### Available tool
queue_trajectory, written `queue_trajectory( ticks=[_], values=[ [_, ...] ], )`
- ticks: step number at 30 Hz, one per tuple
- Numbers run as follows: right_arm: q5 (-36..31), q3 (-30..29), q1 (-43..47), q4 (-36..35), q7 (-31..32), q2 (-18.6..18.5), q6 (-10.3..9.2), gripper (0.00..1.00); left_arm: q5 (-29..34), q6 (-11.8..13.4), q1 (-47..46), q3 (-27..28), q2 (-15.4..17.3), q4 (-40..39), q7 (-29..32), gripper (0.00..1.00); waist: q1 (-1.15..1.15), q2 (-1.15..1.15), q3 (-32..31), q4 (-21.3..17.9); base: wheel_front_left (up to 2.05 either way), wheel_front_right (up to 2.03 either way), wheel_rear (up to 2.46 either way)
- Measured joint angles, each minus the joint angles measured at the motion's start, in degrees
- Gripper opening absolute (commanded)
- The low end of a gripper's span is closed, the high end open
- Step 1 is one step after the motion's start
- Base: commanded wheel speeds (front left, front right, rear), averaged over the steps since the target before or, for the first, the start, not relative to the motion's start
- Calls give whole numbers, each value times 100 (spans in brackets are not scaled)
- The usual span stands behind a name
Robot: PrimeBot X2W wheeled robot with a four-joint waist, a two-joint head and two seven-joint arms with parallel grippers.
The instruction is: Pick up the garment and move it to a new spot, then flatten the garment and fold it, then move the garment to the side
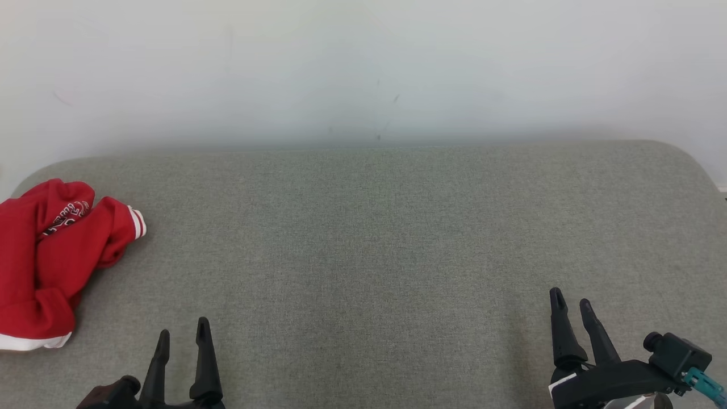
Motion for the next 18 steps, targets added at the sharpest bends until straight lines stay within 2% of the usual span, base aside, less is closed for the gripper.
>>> queue_trajectory(
  ticks=[8, 18],
  values=[
    [-423, 87, 73, -27, -186, 10, 1, 100, 483, -27, 80, 135, 8, -51, -43, 100, 0, 0, 0, 5, 0, 0, 0],
    [-854, 149, 187, -98, -370, 26, 1, 100, 916, -202, 208, 225, 13, -130, -63, 100, 0, 0, -22, 22, 0, 0, 0]
  ],
)
